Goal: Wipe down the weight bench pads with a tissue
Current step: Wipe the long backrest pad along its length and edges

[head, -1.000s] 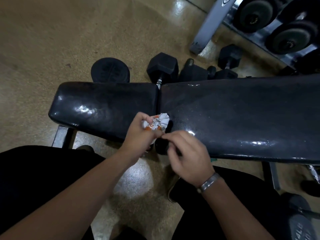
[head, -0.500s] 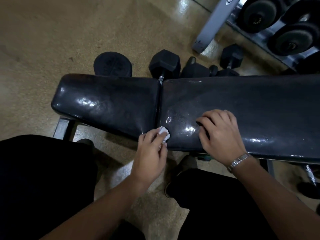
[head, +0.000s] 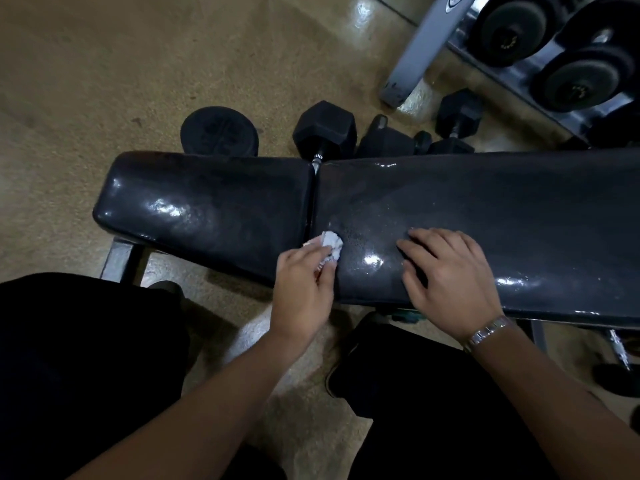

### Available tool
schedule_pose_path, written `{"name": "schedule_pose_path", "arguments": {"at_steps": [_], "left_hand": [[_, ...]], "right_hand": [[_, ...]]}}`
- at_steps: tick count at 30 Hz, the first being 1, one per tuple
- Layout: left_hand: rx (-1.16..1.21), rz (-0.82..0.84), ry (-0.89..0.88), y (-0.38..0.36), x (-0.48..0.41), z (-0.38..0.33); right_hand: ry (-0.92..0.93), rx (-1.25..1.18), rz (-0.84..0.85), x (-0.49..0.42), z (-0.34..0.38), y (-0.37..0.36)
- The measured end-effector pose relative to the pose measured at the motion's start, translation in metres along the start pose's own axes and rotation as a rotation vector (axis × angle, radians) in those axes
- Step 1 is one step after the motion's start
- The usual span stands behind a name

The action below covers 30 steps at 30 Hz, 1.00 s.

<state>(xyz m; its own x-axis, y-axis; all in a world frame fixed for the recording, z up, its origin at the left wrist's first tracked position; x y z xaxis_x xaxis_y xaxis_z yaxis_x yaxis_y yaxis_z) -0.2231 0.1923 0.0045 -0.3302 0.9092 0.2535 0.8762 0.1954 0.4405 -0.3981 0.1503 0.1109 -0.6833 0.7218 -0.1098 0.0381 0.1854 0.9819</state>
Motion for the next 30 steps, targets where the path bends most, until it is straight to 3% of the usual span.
{"name": "schedule_pose_path", "arguments": {"at_steps": [4,10,15,21,26,30], "left_hand": [[-0.101,-0.028,-0.215,-0.004,0.036,0.000],[-0.090,-0.109,0.012,-0.006,0.010,-0.004],[-0.235,-0.009,-0.269,-0.004,0.047,0.004],[-0.199,-0.113,-0.067,-0.007,-0.003,-0.018],[-0.193,-0.001,-0.267,-0.001,0.031,-0.014],[-0.117,-0.079,-0.149,0.001,-0.021,-0.020]], "right_hand": [[-0.005,0.003,-0.030,0.001,-0.001,0.000],[-0.052,0.008,-0.035,0.008,-0.004,-0.006],[-0.060,0.010,-0.009,0.005,-0.006,-0.009],[-0.084,0.002,-0.026,0.005,-0.007,-0.008],[-0.084,-0.001,-0.005,0.007,-0.006,-0.010],[-0.093,0.007,-0.031,0.005,-0.006,-0.007]]}}
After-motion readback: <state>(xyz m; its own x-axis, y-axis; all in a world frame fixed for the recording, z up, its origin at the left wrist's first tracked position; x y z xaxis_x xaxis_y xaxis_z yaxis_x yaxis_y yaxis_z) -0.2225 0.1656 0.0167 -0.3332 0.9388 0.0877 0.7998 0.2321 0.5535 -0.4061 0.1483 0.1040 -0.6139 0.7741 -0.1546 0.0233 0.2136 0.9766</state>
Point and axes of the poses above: each hand's wrist, its own x-axis away from the middle knuckle, its own y-axis out of the back of the hand, z = x × y, the point moved 10 cm from there along -x, towards the middle knuckle, and after that the axes turned 12 degrees about y, right-handed, at the moved point
